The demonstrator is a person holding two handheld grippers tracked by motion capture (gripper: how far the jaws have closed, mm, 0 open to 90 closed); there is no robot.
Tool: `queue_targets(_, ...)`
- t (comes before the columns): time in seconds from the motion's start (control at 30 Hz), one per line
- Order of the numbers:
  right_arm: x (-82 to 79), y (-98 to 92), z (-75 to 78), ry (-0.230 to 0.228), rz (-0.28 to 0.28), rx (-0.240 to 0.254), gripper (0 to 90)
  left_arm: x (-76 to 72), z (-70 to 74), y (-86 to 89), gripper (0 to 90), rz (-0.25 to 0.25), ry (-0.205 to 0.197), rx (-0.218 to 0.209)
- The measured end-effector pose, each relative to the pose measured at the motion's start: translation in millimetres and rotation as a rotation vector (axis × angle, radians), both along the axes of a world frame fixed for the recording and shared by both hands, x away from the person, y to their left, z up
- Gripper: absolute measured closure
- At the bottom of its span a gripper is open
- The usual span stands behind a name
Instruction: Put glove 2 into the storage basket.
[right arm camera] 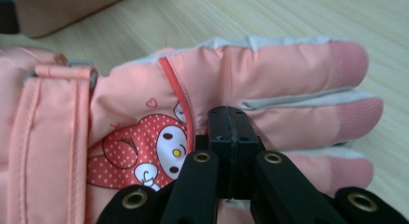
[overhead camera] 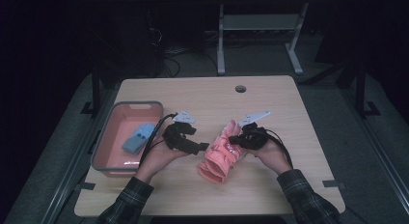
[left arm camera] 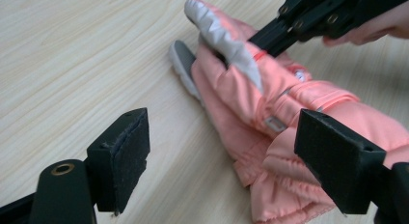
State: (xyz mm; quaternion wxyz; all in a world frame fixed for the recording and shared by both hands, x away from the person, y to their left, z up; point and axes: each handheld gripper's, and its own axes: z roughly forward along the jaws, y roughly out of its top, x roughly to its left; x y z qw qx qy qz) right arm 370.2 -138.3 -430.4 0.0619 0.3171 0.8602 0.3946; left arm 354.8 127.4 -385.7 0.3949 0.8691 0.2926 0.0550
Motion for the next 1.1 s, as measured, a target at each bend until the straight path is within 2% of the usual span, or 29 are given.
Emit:
queue_targets(0.1, -0.6, 2.7, -4.6, 0.008, -0.002, -0.020, 90.0, 2.8, 1.6, -11.8, 18.0, -0.034, 0.000, 0.007)
queue_targets(0.13, -0.6, 2.7, -4.6, 0.008, -0.002, -0.020, 90.0, 2.8, 1.6, -11.8, 17.8, -0.034, 0.000, 0.007)
queue_targets(0.27, -1.2, 5.5, -7.4, 0.008, -0.003, -0.032, 90.0, 11.2, 0.8, -29.6, 17.1, -0.058, 0.008, 0.016)
queue_targets(0.3, -1.2, 5.8, -8.0, 0.005, -0.002, -0.031, 90.0, 12.6, 0.0, -33.3, 16.7, -0.052, 0.013, 0.007)
queue_targets(0.37, -1.1, 6.2, -8.6, 0.005, 0.001, -0.033, 90.0, 14.4, -0.2, -35.8, 16.4, -0.061, 0.019, 0.013)
queue_targets(0.43, -0.9, 6.1, -8.8, 0.004, 0.002, -0.033, 90.0, 17.2, -2.9, -41.9, 16.1, -0.061, 0.025, 0.014)
queue_targets(0.5, -1.1, 5.6, -9.2, 0.005, 0.003, -0.033, 90.0, 22.5, -11.1, -49.7, 15.6, -0.055, 0.052, 0.012)
queue_targets(0.57, -1.2, 5.6, -9.3, 0.001, 0.008, -0.039, 90.0, 24.8, -14.5, -52.0, 14.8, -0.059, 0.055, 0.019)
queue_targets(0.6, -1.2, 5.8, -9.4, 0.000, 0.007, -0.037, 90.0, 27.7, -21.5, -56.5, 14.5, -0.053, 0.076, 0.016)
queue_targets(0.77, -1.2, 5.3, -9.5, 0.000, 0.011, -0.041, 90.0, 33.1, -34.4, -60.7, 13.7, -0.057, 0.105, 0.026)
queue_targets(0.8, -1.3, 5.5, -9.9, -0.001, 0.011, -0.038, 90.0, 33.4, -38.1, -61.5, 13.7, -0.050, 0.122, 0.017)
queue_targets(0.87, -1.9, 5.9, -9.6, 0.001, 0.009, -0.043, 90.0, 35.6, -44.7, -61.3, 13.5, -0.060, 0.149, 0.028)
queue_targets(0.97, -2.7, 6.0, -9.8, 0.002, 0.015, -0.057, 90.0, 37.9, -57.9, -62.4, 13.1, -0.052, 0.221, -0.015)
queue_targets(1.1, -3.5, 6.4, -10.6, 0.000, 0.015, -0.061, 90.0, 39.1, -62.0, -63.5, 12.6, -0.051, 0.250, -0.008)
